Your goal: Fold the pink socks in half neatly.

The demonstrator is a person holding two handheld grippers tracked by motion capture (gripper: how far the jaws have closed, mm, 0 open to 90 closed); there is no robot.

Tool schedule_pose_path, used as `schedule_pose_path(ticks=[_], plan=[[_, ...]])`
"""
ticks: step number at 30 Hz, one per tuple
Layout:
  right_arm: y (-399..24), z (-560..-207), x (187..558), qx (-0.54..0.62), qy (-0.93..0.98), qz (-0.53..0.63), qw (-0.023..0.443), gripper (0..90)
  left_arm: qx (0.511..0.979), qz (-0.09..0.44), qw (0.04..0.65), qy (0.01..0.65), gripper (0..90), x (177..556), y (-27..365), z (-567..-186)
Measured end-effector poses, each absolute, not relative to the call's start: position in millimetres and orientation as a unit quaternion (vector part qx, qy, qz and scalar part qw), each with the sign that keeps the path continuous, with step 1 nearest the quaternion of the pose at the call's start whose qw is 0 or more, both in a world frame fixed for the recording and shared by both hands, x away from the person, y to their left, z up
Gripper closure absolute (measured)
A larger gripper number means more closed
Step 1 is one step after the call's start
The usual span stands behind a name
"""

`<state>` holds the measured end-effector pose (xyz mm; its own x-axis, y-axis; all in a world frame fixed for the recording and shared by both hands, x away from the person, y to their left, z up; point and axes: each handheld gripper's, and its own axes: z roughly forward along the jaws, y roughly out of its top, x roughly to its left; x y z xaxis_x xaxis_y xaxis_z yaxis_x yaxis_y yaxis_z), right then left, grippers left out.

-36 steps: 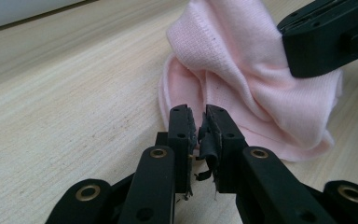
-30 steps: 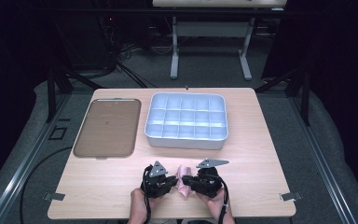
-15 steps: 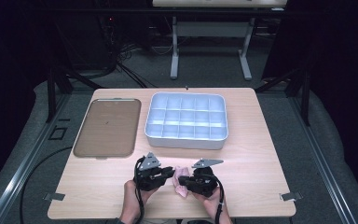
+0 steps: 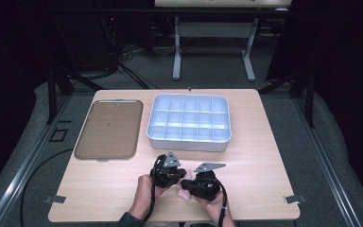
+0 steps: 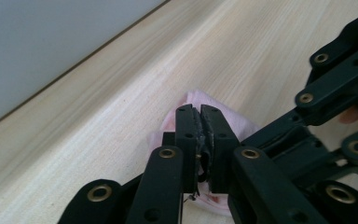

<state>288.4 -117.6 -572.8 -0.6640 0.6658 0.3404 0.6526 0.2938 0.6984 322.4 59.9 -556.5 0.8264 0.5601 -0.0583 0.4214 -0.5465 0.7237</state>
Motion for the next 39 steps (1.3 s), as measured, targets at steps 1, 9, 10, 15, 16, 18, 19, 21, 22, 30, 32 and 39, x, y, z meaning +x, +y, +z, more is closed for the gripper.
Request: schedule_pose_path(ticks=[1, 9, 10, 15, 16, 18, 19, 21, 22, 30, 32, 39], plan=[[-117.4, -572.7, 288.0, 0.411, 0.804, 0.430, 0.008, 81.9, 0.875, 0.089, 0.384, 0.282, 87.0, 322.7, 60.0, -557.9], [-126.3, -564.7, 284.5, 0.394, 0.811, 0.431, -0.031, 60.5, 0.873, 0.096, 0.379, 0.292, 89.1, 321.9, 61.2, -562.7], [-131.4, -561.7, 283.9, 0.401, 0.807, 0.432, -0.035, 60.2, 0.873, 0.096, 0.379, 0.292, 89.1, 321.9, 61.9, -563.3], [-152.5, -551.7, 290.0, 0.449, 0.779, 0.437, -0.021, 53.1, 0.866, 0.095, 0.386, 0.303, 89.1, 321.5, 63.6, -565.0], [-151.1, -552.5, 293.6, 0.458, 0.778, 0.429, -0.022, 51.4, 0.866, 0.096, 0.386, 0.304, 89.1, 321.3, 63.4, -564.9], [-142.9, -556.4, 299.0, 0.465, 0.784, 0.411, -0.020, 45.8, 0.865, 0.098, 0.386, 0.307, 89.1, 320.8, 63.1, -565.0], [-139.7, -558.4, 300.7, 0.467, 0.784, 0.408, -0.021, 44.8, 0.863, 0.099, 0.387, 0.309, 89.1, 320.3, 62.9, -565.1], [-131.6, -563.9, 304.3, 0.471, 0.784, 0.403, -0.032, 40.1, 0.863, 0.101, 0.387, 0.309, 89.1, 319.8, 63.1, -565.3], [-127.6, -566.8, 305.7, 0.474, 0.782, 0.403, -0.035, 39.2, 0.863, 0.100, 0.387, 0.309, 89.1, 319.9, 63.2, -565.4], [-112.9, -573.0, 303.7, 0.463, 0.804, 0.373, 0.004, 40.1, 0.857, 0.085, 0.398, 0.316, 89.0, 321.8, 68.6, -567.4], [-108.7, -572.2, 302.2, 0.457, 0.812, 0.364, 0.017, 40.9, 0.858, 0.086, 0.397, 0.315, 89.0, 321.9, 68.4, -567.4], [-97.5, -570.0, 299.7, 0.434, 0.834, 0.338, 0.044, 46.1, 0.857, 0.084, 0.398, 0.317, 88.8, 322.2, 71.0, -567.7]])
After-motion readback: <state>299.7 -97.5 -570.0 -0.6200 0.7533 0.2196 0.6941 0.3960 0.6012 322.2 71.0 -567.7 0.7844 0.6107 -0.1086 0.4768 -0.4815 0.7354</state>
